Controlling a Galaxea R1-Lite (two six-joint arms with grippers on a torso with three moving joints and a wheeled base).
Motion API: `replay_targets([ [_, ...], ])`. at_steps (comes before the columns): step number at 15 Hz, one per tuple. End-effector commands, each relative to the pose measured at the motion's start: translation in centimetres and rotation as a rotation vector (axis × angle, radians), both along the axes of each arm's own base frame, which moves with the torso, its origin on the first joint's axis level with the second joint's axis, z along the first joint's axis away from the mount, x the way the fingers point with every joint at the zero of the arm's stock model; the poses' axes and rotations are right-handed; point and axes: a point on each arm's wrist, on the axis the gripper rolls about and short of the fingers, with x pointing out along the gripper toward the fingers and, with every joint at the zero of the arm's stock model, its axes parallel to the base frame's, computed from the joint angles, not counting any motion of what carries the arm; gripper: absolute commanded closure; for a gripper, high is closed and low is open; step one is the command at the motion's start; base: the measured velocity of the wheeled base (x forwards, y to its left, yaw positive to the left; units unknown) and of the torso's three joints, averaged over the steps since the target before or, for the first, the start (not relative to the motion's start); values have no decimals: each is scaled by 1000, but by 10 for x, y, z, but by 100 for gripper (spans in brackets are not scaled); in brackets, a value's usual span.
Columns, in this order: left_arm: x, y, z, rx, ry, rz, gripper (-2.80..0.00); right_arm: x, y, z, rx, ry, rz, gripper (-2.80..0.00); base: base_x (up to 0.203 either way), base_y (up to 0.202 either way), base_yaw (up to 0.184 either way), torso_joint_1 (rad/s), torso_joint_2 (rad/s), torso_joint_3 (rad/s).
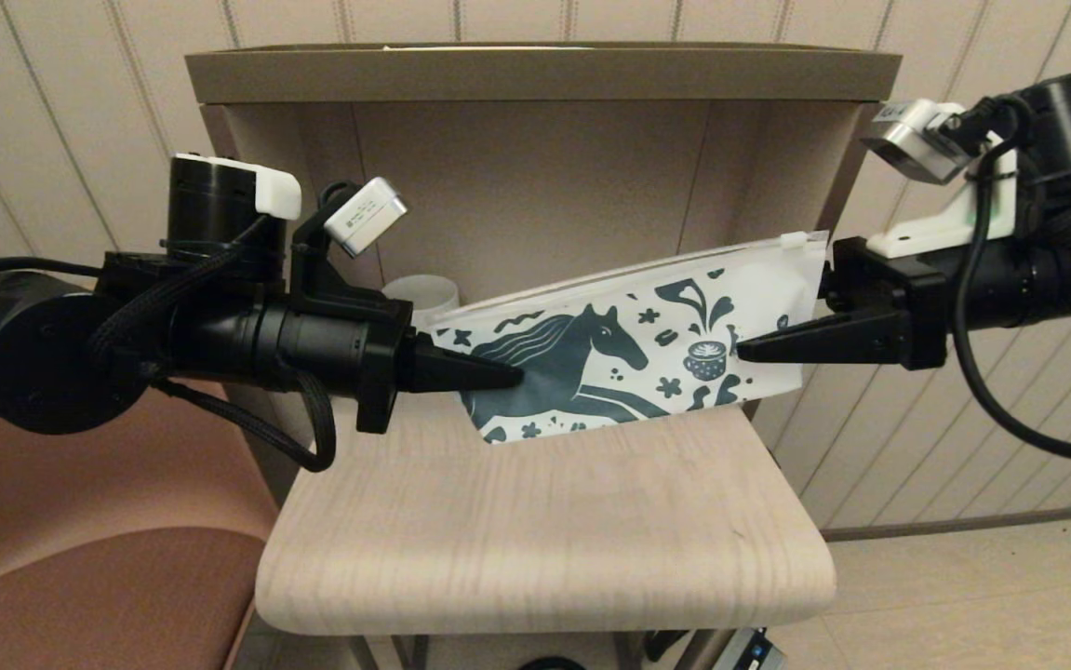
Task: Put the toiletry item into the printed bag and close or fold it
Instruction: Hand it to the other hand
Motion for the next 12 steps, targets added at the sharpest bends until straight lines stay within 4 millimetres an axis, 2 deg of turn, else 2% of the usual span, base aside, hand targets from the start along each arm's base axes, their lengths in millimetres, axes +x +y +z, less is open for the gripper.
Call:
replay_targets([
  [1, 1, 0, -1, 0, 1, -5, 0, -1, 1, 2, -1, -9, 6, -280, 0, 0, 0, 0, 0, 0],
  [4, 0, 0, -3, 2, 2, -5, 0, -5, 5, 12, -63, 4, -35, -280, 0, 0, 0, 0, 0, 0],
  [7, -1, 0, -3, 3, -6, -7, 0, -8, 20, 12, -166, -16, -58, -280, 0, 0, 0, 0, 0, 0],
  [12, -2, 1, -2, 2, -7, -8, 0, -4, 24, 15, -184, -33, -71, -280, 0, 0, 0, 0, 0, 0],
])
